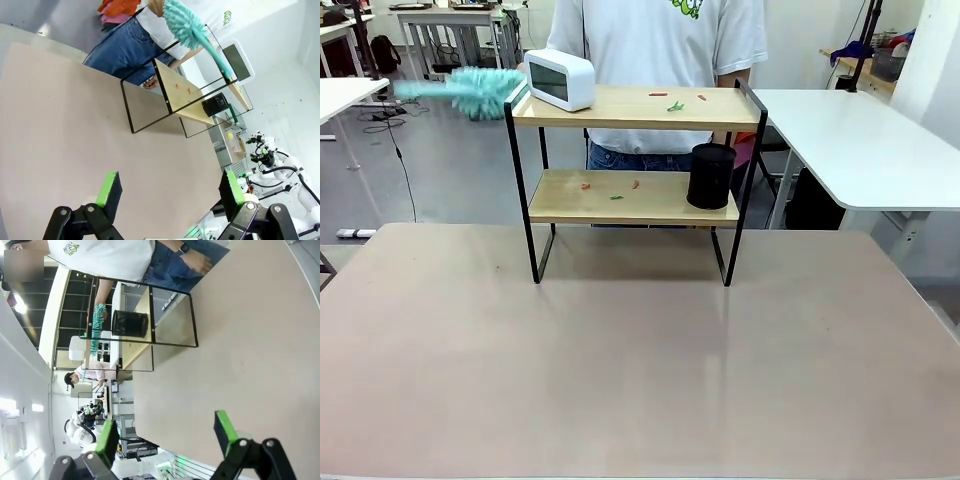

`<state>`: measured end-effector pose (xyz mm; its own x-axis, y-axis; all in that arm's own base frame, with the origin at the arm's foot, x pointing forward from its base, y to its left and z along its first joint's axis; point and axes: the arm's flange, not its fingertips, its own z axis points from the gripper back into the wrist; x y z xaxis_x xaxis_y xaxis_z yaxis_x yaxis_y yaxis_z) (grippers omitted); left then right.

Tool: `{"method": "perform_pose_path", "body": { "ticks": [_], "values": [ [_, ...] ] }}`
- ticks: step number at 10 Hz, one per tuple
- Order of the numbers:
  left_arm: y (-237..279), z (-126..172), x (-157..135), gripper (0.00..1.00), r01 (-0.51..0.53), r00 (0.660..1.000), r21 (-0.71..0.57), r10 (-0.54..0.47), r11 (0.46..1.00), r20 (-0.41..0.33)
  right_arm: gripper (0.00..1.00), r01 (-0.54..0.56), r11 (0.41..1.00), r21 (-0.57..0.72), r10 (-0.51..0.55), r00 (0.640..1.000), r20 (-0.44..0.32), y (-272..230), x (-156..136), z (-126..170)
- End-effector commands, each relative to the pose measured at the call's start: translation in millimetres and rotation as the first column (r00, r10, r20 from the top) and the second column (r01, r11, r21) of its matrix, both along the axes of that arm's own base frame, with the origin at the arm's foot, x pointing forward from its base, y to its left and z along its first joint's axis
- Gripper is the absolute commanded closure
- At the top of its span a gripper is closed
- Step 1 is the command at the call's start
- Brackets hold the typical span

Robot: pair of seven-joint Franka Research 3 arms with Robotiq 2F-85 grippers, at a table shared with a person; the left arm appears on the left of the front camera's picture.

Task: Clean the shelf.
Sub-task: Pick up the Duster from the human.

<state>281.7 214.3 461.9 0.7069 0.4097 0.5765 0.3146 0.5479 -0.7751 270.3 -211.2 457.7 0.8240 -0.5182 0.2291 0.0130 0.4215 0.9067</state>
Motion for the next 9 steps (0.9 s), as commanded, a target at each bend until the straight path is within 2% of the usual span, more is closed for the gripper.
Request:
{"method": "perform_pose_path", "body": {
  "ticks": [1, 2, 3, 5, 6, 8, 9],
  "values": [
    [0, 2, 3, 0.0, 0.006, 1.0, 0.004, -0.006, 1.0, 0.03, 0.0, -0.004, 1.0, 0.0, 0.004, 0.999, 0.038, 0, 2, -1],
    [0, 0, 0, 0.0, 0.0, 1.0, 0.0, 0.0, 1.0, 0.0, 0.0, -0.004, 1.0, 0.0, 0.004, 0.999, 0.038, 0, 2, -1],
    [1, 11, 22, 0.0, 0.024, 0.996, -0.012, -0.025, 1.0, -0.085, 0.0, -0.004, 1.0, 0.0, 0.004, 0.999, 0.038, 0, 2, -1],
    [4, 52, 84, 0.0, 0.008, 0.985, -0.163, -0.036, 0.987, -0.17, 0.0, -0.004, 1.0, 0.0, 0.004, 0.999, 0.038, 0, 2, -1],
    [6, 71, 127, 0.0, -0.002, 0.967, -0.242, -0.06, 0.97, -0.249, 0.0, -0.004, 1.0, 0.0, 0.004, 0.999, 0.038, 0, 2, -1],
    [-4, 77, 192, 0.0, 0.049, 0.926, -0.277, -0.147, 0.96, -0.347, 0.0, -0.004, 1.0, 0.0, 0.004, 0.999, 0.038, 0, 2, -1],
    [-17, 76, 216, 0.0, 0.047, 0.917, -0.279, -0.152, 0.959, -0.368, 0.0, -0.004, 1.0, 0.0, 0.004, 0.999, 0.038, 0, 2, -1]
  ]
}}
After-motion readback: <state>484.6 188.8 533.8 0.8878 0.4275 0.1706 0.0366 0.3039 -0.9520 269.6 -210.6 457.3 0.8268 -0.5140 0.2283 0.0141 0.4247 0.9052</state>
